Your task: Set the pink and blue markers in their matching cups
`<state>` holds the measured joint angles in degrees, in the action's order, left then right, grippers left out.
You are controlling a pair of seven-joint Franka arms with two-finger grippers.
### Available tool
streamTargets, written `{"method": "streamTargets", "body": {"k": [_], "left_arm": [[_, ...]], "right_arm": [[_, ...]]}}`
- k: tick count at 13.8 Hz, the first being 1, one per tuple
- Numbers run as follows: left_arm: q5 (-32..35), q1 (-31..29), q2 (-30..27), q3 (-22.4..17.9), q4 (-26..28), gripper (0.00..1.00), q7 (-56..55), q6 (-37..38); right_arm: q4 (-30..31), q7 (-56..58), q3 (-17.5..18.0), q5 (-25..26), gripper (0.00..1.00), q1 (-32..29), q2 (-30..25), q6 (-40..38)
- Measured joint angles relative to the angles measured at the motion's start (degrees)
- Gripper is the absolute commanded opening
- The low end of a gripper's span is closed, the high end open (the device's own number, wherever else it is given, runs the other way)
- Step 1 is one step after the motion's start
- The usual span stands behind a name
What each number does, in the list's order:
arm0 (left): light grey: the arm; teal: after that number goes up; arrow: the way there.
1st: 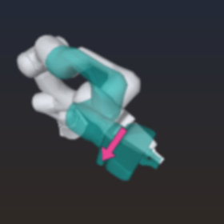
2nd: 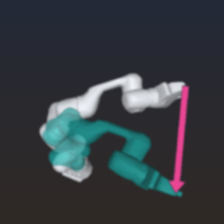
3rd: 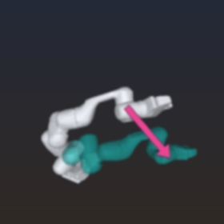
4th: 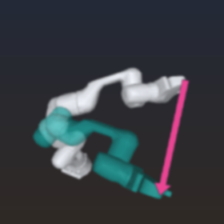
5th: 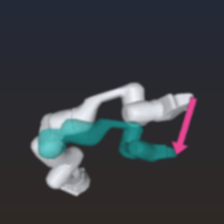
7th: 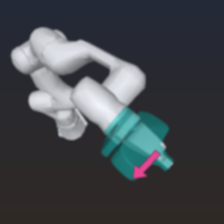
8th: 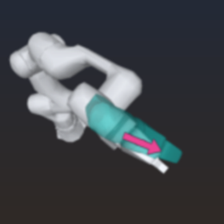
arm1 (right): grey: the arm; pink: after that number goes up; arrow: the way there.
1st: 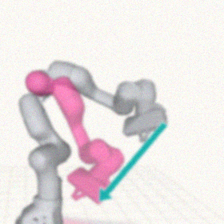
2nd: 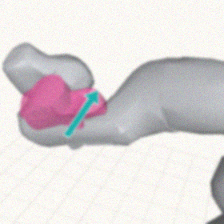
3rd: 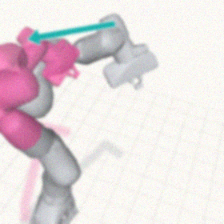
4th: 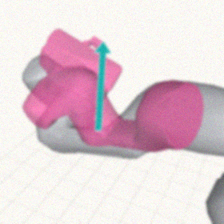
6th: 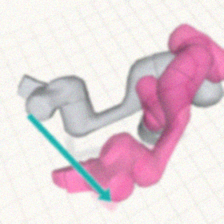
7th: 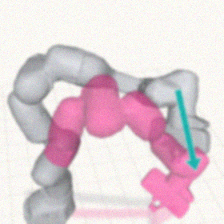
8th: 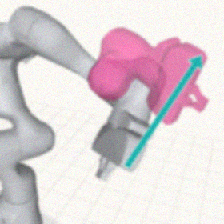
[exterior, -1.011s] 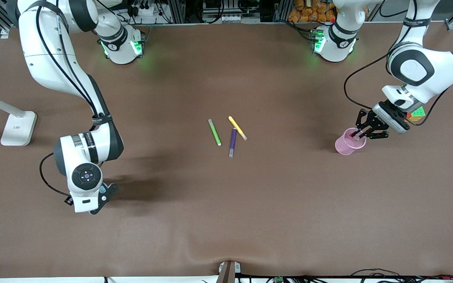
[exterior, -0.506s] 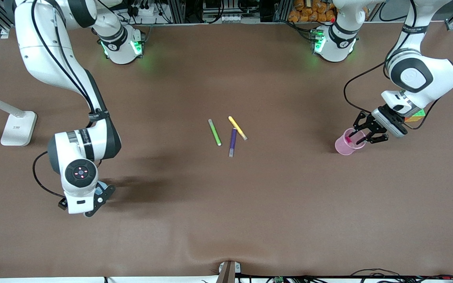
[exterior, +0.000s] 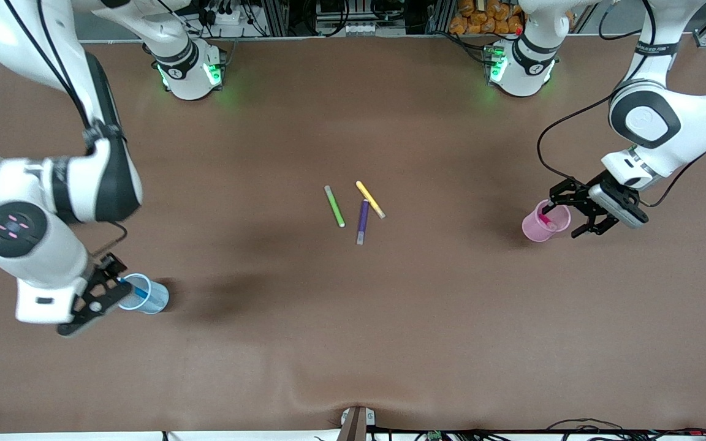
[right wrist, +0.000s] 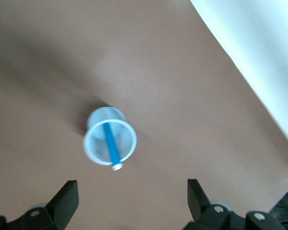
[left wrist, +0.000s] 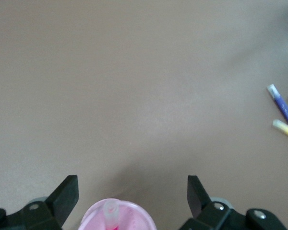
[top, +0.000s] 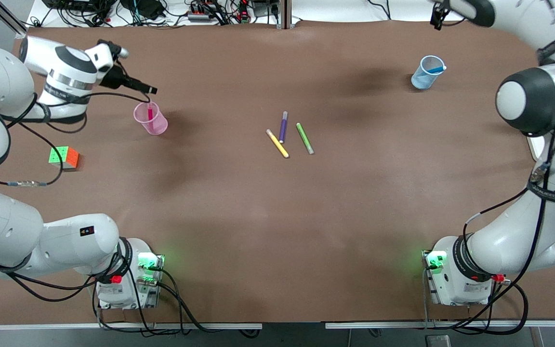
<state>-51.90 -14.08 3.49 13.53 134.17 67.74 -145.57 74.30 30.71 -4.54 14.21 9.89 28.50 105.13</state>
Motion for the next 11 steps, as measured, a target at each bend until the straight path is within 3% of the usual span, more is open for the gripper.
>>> {"method": "streamTargets", "body": {"k": [7, 11], "left_arm": [[32.9, 0.4, 0.0, 6.5, -14.2, 1.00, -53.1, 13.0], [38.8, 0.5, -0.1, 9.5, -21.5, 1.00, -65.5, 24.0]], "right_arm": [[4.3, -19.9, -0.1, -8.8, 1.00, -0.2, -12.2, -6.2], [8.4, -24.9, -0.2, -9.7, 1.00, -2.4, -19.0, -8.0]]}}
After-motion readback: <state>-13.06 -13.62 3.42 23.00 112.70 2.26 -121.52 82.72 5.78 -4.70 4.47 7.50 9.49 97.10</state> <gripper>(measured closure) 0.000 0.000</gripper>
